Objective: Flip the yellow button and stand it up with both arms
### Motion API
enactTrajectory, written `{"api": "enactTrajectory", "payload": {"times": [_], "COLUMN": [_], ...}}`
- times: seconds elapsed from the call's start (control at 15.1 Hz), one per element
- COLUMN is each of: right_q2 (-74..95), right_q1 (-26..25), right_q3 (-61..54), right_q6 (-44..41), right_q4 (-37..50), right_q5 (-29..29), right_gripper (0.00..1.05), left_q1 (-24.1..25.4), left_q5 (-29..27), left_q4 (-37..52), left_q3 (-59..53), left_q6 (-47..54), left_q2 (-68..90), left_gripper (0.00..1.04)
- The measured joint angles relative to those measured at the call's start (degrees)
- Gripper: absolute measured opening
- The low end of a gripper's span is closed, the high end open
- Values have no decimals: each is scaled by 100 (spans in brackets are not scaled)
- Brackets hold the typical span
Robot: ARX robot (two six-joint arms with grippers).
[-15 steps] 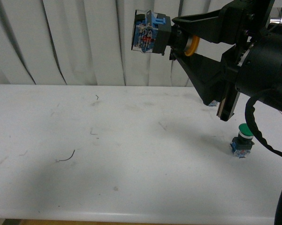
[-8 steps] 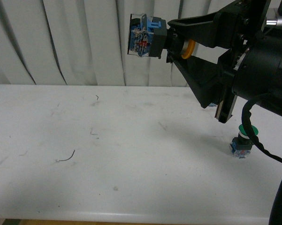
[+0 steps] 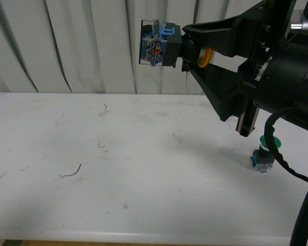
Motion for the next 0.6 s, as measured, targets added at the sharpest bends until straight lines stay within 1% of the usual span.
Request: {"api": "enactTrajectory", "payload": {"times": [0.2, 0.4, 0.6], "right_q2": [-2, -4, -39], "right_q1": [-2, 2, 39], "right_q3": [-44, -52, -94], "right_q6": [-13, -52, -302], "right_q4": [-7, -17, -26], "right_q5": [-20, -44, -42], "right_gripper": [36, 36, 36], "left_q1": [24, 24, 24], "left_q5": [0, -2, -2], "left_q4": [20, 0, 24], "left_q3": [-264, -262, -262], "left_q6": [0, -2, -4], "left_q2": [-223, -227, -227], "left_gripper": [2, 2, 3]}}
